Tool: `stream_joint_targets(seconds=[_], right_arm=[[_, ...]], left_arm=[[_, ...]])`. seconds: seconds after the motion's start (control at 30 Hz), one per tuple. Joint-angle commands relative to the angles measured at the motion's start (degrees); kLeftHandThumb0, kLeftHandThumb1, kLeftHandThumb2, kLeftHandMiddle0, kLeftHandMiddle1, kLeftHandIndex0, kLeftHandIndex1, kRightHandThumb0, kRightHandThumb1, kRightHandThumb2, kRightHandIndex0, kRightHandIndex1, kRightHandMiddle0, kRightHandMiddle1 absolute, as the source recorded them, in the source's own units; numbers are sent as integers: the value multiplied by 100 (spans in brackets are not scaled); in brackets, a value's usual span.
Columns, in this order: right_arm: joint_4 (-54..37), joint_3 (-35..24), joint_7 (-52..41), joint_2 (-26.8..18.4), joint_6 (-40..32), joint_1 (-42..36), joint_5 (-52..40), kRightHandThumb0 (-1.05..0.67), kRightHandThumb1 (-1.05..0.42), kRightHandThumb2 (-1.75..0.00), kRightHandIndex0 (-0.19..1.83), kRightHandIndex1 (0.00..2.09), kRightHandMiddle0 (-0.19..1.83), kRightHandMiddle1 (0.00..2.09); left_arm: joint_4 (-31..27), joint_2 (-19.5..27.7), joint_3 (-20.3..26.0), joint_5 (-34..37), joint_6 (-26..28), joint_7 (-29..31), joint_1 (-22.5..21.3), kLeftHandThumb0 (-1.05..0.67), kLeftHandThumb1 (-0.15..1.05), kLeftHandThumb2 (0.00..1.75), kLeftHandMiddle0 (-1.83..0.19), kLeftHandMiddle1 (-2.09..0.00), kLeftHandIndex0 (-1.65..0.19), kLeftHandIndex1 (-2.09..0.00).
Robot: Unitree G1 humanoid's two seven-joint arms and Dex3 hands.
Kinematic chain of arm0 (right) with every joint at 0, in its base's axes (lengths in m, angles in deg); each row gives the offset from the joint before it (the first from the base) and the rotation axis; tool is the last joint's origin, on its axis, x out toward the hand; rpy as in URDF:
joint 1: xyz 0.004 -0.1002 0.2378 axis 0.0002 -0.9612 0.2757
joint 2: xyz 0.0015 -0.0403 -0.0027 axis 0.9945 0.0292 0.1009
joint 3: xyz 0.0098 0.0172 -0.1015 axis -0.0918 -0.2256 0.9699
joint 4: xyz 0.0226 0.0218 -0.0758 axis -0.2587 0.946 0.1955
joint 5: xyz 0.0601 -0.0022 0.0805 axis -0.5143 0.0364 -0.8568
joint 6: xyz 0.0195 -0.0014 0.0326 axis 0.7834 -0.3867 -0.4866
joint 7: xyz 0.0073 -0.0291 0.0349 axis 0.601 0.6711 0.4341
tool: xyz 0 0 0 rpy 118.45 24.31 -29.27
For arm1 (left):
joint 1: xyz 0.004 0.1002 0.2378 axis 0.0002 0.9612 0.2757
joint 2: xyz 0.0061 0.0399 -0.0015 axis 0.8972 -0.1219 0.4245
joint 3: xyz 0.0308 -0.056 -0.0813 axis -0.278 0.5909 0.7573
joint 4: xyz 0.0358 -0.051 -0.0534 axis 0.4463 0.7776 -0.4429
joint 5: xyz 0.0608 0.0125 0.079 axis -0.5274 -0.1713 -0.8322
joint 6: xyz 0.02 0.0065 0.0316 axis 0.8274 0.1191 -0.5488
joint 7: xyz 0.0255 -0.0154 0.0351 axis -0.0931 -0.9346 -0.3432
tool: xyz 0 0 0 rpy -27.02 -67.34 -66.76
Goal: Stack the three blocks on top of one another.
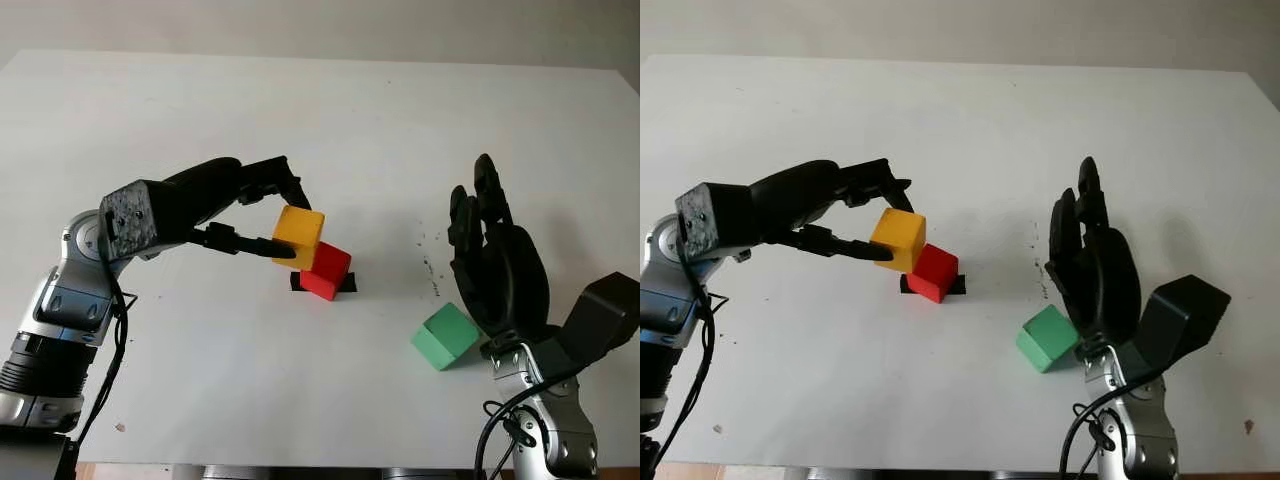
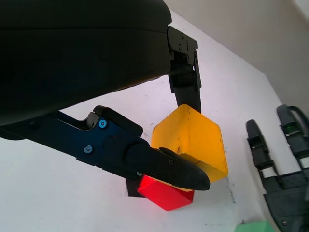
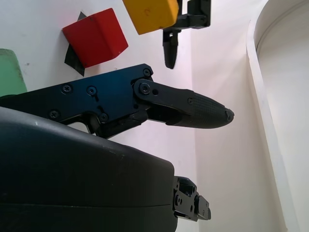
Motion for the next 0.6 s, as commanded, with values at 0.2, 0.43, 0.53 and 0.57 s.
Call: stream_joint_targets(seconds=[0.2, 0.43, 0.53, 0.57], right_arm=[[-125, -25, -18, 1, 47, -78, 11, -63, -105, -60, -19, 0, -19, 0], [-150, -37, -32, -5, 41, -105, -7, -62, -105, -60, -19, 0, -19, 0], [-173, -37, -47, -13, 40, -117, -7, -62, -105, -60, -19, 0, -19, 0], [-183, -41, -43, -6, 36, -122, -13, -62, -105, -60, -19, 0, -19, 0]], left_arm=[[96, -257, 11, 54, -265, -210, -112, -50, 105, 24, -8, -4, -23, -167], [215, -404, -78, -46, -352, -322, -125, -53, 105, 25, -5, -4, -22, -166], [311, -426, -119, -83, -441, -341, -147, -52, 105, 25, -6, -5, -22, -164], [341, -431, -132, -96, -465, -341, -157, -52, 105, 24, -5, -5, -21, -164]])
